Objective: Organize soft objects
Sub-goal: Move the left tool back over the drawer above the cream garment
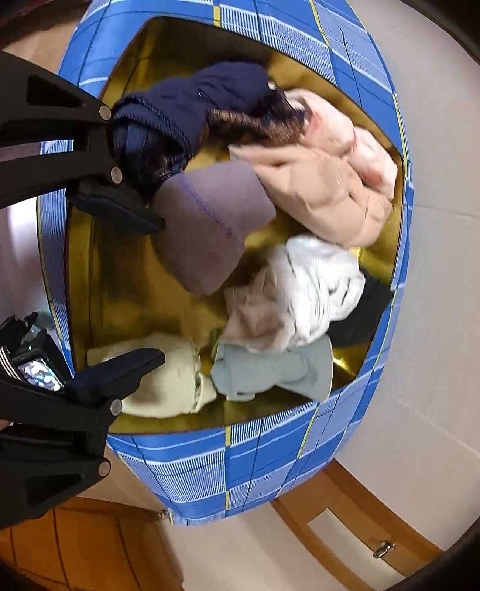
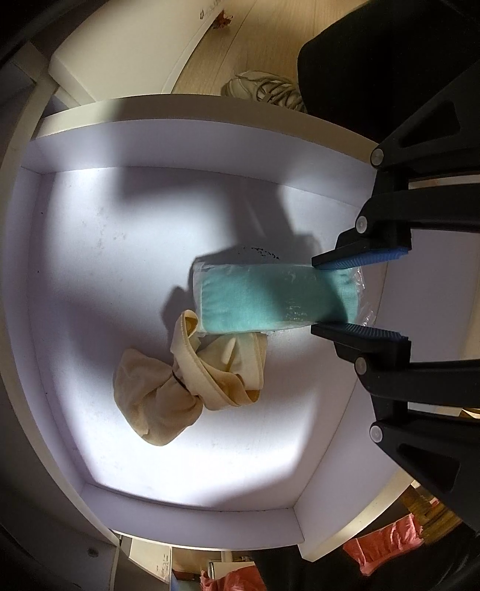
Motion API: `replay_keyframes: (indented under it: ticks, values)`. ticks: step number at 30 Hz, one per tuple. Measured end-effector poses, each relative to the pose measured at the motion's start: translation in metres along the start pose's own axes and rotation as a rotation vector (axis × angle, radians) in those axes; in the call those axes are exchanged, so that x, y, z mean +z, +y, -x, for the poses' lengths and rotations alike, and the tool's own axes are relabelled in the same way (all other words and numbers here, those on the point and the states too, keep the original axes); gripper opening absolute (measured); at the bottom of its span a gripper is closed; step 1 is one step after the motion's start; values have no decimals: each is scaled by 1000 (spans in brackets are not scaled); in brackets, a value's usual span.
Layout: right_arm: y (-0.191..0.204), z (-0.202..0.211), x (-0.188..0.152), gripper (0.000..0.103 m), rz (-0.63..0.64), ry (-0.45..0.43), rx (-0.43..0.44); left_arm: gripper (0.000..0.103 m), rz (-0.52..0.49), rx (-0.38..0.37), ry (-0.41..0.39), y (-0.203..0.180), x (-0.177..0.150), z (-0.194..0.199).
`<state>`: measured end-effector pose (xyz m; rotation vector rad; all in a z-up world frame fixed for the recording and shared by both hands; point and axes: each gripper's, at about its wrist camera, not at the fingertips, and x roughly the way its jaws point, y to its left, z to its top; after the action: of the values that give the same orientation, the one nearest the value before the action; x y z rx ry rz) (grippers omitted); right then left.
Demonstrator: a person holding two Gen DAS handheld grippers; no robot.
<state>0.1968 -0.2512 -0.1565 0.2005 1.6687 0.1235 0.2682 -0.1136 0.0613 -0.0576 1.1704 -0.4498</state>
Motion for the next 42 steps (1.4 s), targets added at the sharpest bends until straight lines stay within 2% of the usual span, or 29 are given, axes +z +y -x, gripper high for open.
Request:
replay_keyframes:
  ticks: [5,9,15,19,21,28,33,36,42]
  values:
    - [-1,1,-1,29,-10,-11,7,65,-19,11,-38,4,-14,17]
    - [-5,4,-3,29,-21,-13,13,65,-71,36,-138,5,-36,42]
    - [-15,11,-7,29,-48,-26,35,65,-179,76,-276,4,-84,74]
    - [-25,18,-9,29,-76,-37,59,65,-265,103,-311,2,-120,76]
    - [-28,21,-9,29,-89,-44,71,66,-275,102,-279,5,-133,64]
    - [-37,34,-14,29,-132,-71,116,66,-175,170,5,45,-180,-24]
    - [-44,42,-19,29,-158,-83,144,66,-117,229,150,71,-200,-71]
    - [-49,44,-21,29,-170,-82,150,66,-77,254,187,83,-206,-85]
    - [-47,37,-25,29,-176,-72,125,66,-27,291,186,97,-210,-90]
